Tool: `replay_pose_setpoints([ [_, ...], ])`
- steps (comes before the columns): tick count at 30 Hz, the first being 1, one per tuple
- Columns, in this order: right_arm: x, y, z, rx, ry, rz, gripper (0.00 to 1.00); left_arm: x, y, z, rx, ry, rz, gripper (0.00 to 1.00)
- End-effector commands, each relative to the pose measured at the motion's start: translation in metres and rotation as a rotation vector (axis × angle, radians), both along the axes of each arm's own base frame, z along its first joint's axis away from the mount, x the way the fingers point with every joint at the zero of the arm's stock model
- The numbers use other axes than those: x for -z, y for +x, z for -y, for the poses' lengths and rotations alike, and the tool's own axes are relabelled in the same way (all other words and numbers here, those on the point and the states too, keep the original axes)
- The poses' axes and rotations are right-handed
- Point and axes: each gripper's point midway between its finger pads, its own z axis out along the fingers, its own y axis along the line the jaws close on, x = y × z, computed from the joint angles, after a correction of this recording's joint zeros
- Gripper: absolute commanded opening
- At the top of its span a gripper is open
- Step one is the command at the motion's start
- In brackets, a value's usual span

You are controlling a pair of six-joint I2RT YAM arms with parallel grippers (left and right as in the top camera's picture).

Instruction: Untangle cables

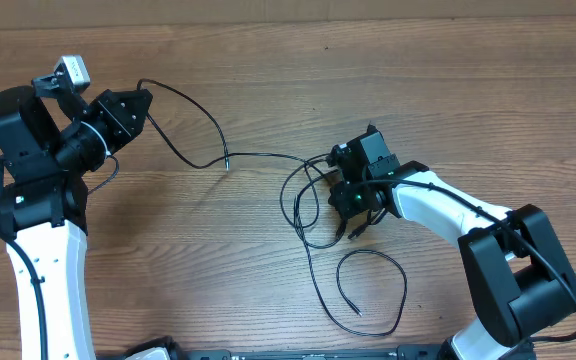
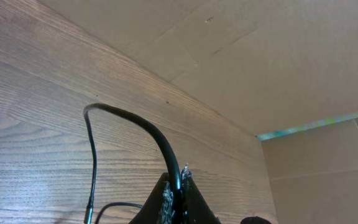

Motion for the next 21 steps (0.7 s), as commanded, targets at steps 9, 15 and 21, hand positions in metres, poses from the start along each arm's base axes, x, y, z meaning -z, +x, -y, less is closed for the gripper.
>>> replay_pose_setpoints([
  [9,-0.098,0.026,0.029,0.189,0.001,0.0,0.04,-0.009,-0.003,0.008,0.064,0.009,0.042,0.04],
  [15,-0.227,0.053,0.043,0.238,0.179,0.171,0.04,-0.014,-0.01,0.022,0.18,0.043,0.106,0.04],
  [21,-0.293,0.026,-0.035,-0.069,0.61,0.148,0.04,-0.02,-0.018,0.038,0.323,0.119,0.213,0.04],
])
